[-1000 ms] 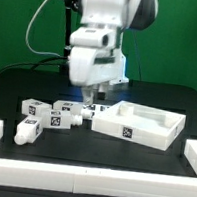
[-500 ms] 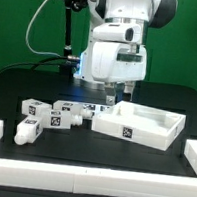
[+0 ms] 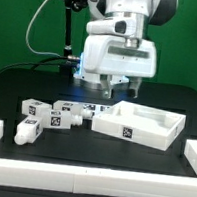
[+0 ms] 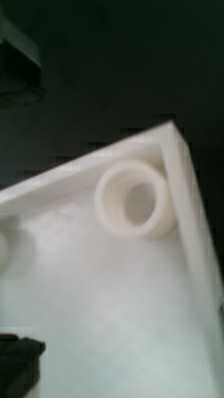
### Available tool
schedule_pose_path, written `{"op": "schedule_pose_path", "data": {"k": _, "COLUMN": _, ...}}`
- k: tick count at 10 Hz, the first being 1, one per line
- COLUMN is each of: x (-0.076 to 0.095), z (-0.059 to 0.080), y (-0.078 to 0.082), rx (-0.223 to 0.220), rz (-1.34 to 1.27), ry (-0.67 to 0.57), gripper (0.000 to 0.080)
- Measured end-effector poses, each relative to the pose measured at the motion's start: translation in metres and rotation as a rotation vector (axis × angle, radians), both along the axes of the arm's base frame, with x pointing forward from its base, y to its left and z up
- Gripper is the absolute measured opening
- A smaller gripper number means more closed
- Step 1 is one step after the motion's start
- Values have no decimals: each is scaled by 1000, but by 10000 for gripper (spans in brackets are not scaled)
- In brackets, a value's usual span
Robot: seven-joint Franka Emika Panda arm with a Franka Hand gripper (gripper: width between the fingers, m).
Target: Assemble one leg
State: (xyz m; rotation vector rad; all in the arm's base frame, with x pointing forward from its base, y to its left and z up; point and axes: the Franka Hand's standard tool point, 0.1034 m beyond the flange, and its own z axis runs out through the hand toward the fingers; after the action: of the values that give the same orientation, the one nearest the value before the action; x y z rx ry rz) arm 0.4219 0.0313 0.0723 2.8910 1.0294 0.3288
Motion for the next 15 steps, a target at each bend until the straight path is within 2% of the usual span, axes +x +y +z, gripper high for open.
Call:
{"op": "schedule_pose_path", "data": {"k": 1, "x": -2, "z": -2, "y": 6, "rx": 6, "rz": -24, "ry": 20, "gripper": 649}}
{"op": "schedule_pose_path", "data": {"k": 4, "x": -3, "z": -3, "y": 4, "rx": 11, "rz": -54, "ry": 23, "gripper": 649}}
{"op": "schedule_pose_path", "data": {"k": 5, "x": -7, "z": -5, "y": 2, "rx": 44, "rz": -226, "ry": 44, "gripper": 649}}
{"op": "schedule_pose_path", "data": {"k": 6, "x": -10, "z": -3, "y": 5, "rx": 58, "rz": -312, "ry": 55, "gripper": 649}}
{"op": "schedule_pose_path", "data": {"k": 8, "x": -21, "z": -7, "y": -12, "rx": 106, "rz": -646, "ry": 115, "gripper": 649}}
{"op": "schedule_pose_path", "data": {"k": 9, "x": -17, "z": -6, "y": -21, "rx": 125, "rz": -734, "ry": 160, "gripper": 649}}
{"op": "schedule_pose_path", "data": {"k": 10, "x": -13, "z": -5, "y": -19, "rx": 143, "rz": -804, "ry": 141, "gripper": 649}}
{"op": "schedule_pose_path", "data": {"k": 13, "x": -15, "z": -7, "y": -18, "rx": 178, "rz": -999, "ry": 148, "gripper": 649}}
{"op": "schedule_pose_path", "data": {"k": 15, "x": -35, "z": -25, "y": -35, "rx": 199, "rz": -1265, "ry": 224, "gripper": 649}}
